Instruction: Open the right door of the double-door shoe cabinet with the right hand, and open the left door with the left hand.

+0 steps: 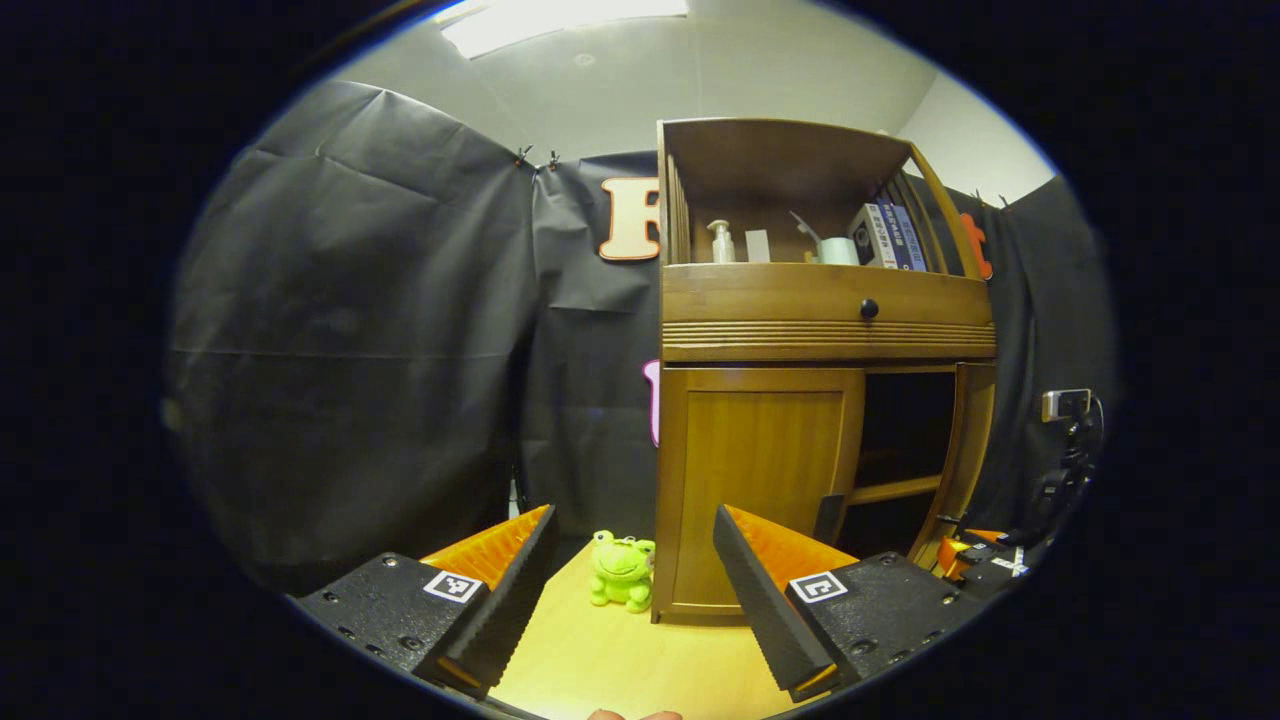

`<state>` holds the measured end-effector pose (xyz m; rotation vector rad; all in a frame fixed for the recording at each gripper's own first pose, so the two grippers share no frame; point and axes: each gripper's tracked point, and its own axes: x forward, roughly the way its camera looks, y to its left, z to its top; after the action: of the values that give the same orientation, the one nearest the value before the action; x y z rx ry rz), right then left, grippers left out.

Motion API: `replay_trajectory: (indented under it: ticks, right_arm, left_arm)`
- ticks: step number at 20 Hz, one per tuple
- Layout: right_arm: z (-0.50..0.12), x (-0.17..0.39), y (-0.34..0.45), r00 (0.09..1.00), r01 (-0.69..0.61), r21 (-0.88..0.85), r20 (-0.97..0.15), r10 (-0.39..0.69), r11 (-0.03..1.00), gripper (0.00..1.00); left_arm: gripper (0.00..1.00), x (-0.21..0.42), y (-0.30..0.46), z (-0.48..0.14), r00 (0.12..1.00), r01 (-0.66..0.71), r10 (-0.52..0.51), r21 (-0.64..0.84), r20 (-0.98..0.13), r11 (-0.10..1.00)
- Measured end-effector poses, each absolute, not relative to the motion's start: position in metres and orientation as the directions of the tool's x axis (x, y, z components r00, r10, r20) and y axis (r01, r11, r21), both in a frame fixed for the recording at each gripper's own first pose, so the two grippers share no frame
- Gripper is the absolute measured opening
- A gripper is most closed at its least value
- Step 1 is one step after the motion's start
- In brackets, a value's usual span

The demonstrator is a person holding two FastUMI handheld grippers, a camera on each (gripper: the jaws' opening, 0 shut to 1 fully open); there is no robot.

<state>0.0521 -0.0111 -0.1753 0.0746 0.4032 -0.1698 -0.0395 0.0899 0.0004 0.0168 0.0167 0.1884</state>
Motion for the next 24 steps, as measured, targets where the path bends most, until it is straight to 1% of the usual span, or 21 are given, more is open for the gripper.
replay_trajectory:
  ticks: [3,4,5,6,7,13,14,17,18,21,22,23,24]
  right_arm:
    - [-0.173,0.040,-0.023,0.901,0.200,0.042,-0.401,-0.167,0.979,0.29]
    - [-0.172,0.036,-0.027,0.898,0.209,0.041,-0.403,-0.175,0.977,0.28]
    - [-0.172,0.032,-0.031,0.896,0.218,0.040,-0.404,-0.184,0.975,0.28]
    - [-0.171,0.029,-0.035,0.893,0.225,0.036,-0.407,-0.191,0.974,0.32]
    - [-0.170,0.025,-0.039,0.892,0.231,0.034,-0.407,-0.198,0.972,0.28]
    - [-0.167,0.005,-0.066,0.876,0.286,0.021,-0.412,-0.253,0.958,0.28]
    - [-0.167,0.001,-0.071,0.873,0.295,0.019,-0.413,-0.261,0.955,0.28]
    - [-0.168,-0.009,-0.087,0.863,0.324,0.013,-0.412,-0.290,0.946,0.28]
    - [-0.168,-0.010,-0.095,0.857,0.342,0.008,-0.412,-0.309,0.940,0.28]
    - [-0.165,-0.014,-0.116,0.845,0.382,0.019,-0.412,-0.341,0.924,0.28]
    - [-0.165,-0.016,-0.123,0.839,0.397,0.011,-0.410,-0.358,0.918,0.28]
    - [-0.166,-0.019,-0.129,0.834,0.410,-0.001,-0.406,-0.375,0.912,0.27]
    - [-0.164,-0.020,-0.137,0.833,0.416,-0.005,-0.399,-0.384,0.909,0.24]
  left_arm:
    - [0.96,-0.037,0.077,-0.001,0.988,-0.152,0.152,0.010,-0.022,0.988]
    - [0.92,-0.036,0.074,-0.002,0.990,-0.143,0.143,0.009,-0.022,0.990]
    - [0.93,-0.036,0.072,-0.002,0.991,-0.135,0.135,0.010,-0.023,0.991]
    - [0.96,-0.036,0.069,-0.004,0.991,-0.128,0.128,0.010,-0.025,0.992]
    - [0.96,-0.036,0.066,-0.005,0.992,-0.120,0.121,0.009,-0.027,0.993]
    - [0.96,-0.031,0.051,-0.008,0.996,-0.076,0.075,-0.015,-0.041,0.997]
    - [0.92,-0.030,0.049,-0.010,0.997,-0.067,0.066,-0.018,-0.042,0.998]
    - [0.92,-0.027,0.039,-0.012,0.998,-0.040,0.039,-0.023,-0.047,0.999]
    - [0.96,-0.026,0.036,-0.013,0.998,-0.033,0.032,-0.026,-0.048,0.999]
    - [0.96,-0.022,0.028,-0.015,0.999,-0.009,0.007,-0.030,-0.051,0.999]
    - [0.92,-0.021,0.026,-0.016,0.999,-0.003,0.001,-0.030,-0.052,1.000]
    - [0.96,-0.019,0.025,-0.016,0.999,0.002,-0.003,-0.030,-0.052,1.000]
    - [0.96,-0.017,0.023,-0.017,0.999,0.005,-0.007,-0.032,-0.053,0.999]
